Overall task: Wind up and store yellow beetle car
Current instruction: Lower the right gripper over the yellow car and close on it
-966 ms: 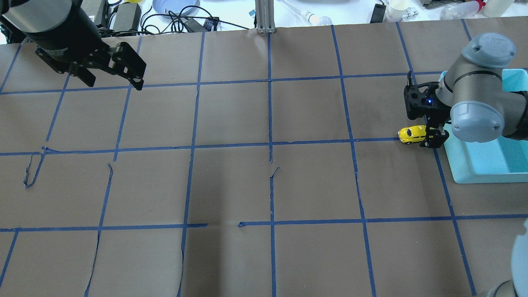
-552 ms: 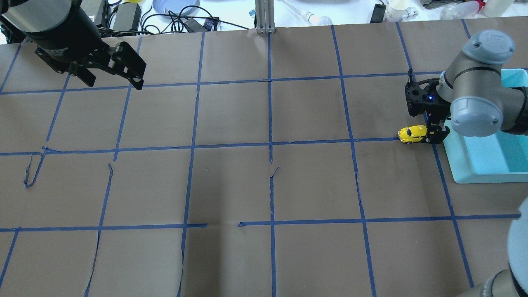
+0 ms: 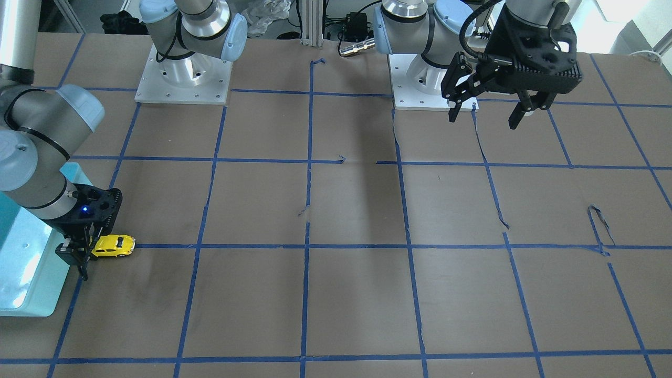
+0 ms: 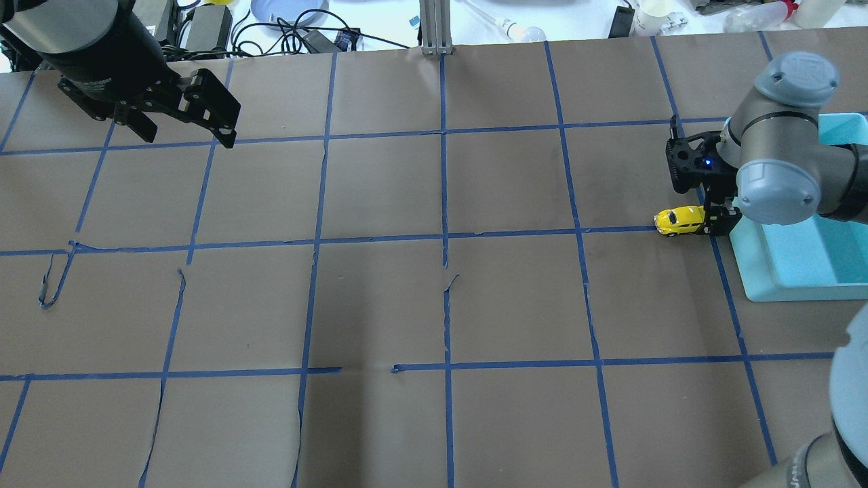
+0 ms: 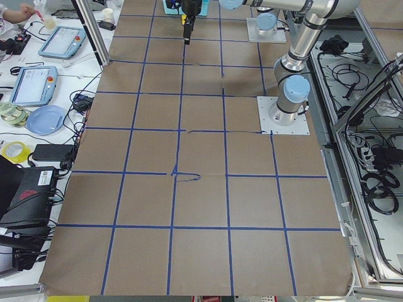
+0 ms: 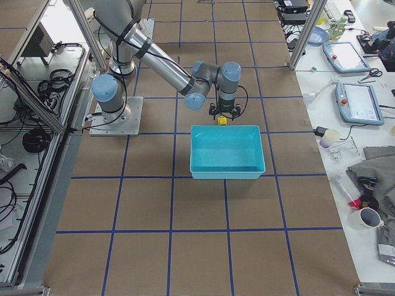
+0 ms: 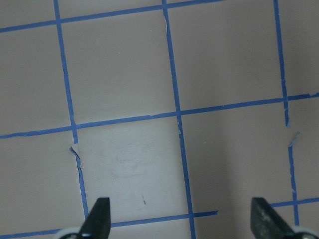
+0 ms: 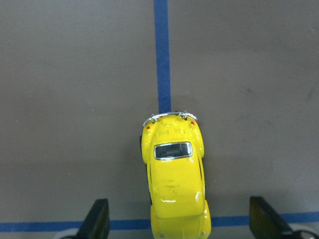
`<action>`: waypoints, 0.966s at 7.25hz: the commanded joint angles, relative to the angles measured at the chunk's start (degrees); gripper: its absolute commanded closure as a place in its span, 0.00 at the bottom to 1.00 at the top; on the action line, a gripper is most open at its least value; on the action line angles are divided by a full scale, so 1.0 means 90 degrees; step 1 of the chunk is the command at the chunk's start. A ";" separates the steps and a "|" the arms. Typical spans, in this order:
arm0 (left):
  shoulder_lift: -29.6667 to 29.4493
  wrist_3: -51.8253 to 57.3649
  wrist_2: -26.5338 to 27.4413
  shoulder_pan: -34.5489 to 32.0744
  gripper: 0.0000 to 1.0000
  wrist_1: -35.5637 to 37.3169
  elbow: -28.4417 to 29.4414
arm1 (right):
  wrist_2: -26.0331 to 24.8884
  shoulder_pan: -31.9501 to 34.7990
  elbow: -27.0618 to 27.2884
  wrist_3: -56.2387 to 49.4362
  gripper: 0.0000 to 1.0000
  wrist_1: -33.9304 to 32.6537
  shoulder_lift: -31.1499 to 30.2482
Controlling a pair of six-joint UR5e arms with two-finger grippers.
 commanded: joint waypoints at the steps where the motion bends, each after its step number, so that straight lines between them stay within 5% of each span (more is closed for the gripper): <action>1: 0.0000 0.0000 -0.0006 0.0009 0.00 0.0000 -0.0010 | -0.0010 0.0000 0.0026 -0.0027 0.00 -0.0028 0.0022; 6: 0.0000 0.0000 0.0003 -0.0001 0.00 0.0000 -0.0010 | 0.0000 0.0000 0.0016 -0.0474 0.11 -0.0232 0.0344; 7: 0.0000 0.0000 0.0003 -0.0001 0.00 0.0000 0.0000 | 0.0000 0.0000 0.0026 -0.0486 0.20 -0.0252 0.0344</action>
